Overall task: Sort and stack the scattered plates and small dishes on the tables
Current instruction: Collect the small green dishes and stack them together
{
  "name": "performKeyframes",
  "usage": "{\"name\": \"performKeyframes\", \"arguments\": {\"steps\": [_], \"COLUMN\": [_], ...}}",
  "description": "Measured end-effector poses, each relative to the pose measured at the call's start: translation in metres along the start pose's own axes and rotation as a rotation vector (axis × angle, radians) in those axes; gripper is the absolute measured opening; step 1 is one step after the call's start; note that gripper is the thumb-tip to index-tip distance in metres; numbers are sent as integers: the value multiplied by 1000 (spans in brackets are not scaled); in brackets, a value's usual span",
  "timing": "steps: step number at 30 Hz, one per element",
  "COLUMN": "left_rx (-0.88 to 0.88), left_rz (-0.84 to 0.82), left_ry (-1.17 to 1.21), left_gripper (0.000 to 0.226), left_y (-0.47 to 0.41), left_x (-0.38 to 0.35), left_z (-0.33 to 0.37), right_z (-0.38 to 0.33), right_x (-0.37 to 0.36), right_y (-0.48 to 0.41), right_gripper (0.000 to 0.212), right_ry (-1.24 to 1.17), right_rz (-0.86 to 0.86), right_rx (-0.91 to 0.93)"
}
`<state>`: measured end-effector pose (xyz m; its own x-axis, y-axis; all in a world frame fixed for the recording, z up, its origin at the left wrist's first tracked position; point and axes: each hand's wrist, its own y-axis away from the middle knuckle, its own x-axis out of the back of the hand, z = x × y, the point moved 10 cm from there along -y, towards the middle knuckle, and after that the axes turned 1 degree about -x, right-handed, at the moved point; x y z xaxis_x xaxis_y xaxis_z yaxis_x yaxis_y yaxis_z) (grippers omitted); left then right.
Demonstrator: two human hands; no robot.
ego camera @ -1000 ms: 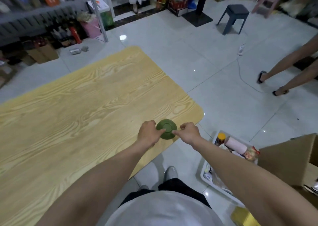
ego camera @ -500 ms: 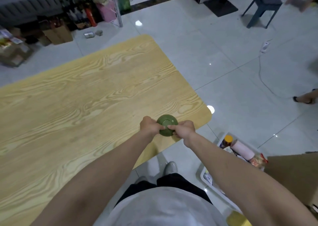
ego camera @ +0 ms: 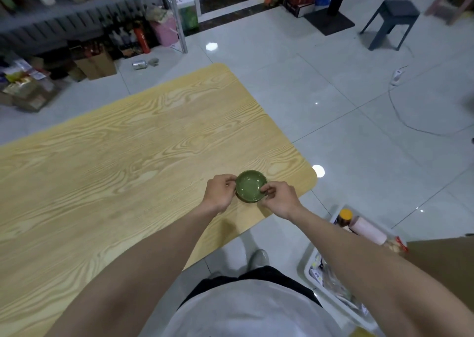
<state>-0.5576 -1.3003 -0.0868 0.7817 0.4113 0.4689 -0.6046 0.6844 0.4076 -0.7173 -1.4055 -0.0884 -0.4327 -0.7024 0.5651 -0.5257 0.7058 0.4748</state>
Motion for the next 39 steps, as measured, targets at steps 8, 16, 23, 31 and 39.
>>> {"name": "performKeyframes", "arguments": {"steps": [8, 16, 23, 31, 39], "left_rx": [-181, -350, -347, -256, -149], "left_rz": [-23, -45, 34, 141, 246], "left_ry": [-201, -840, -956, -920, -911], "left_gripper": [31, 50, 58, 58, 58], "left_y": [8, 16, 22, 29, 52], "left_x": [-7, -4, 17, 56, 108], "left_z": [12, 26, 47, 56, 43], "right_z": [-9, -22, -24, 7, -33], "right_x": [-8, -8, -2, -2, -28], "right_y": [0, 5, -7, -23, -13], "right_gripper": [36, 45, 47, 37, 28], "right_ry": [257, 628, 337, -181, -324], "right_rz": [-6, 24, 32, 125, 62], "right_rx": [106, 279, 161, -223, -259]}}
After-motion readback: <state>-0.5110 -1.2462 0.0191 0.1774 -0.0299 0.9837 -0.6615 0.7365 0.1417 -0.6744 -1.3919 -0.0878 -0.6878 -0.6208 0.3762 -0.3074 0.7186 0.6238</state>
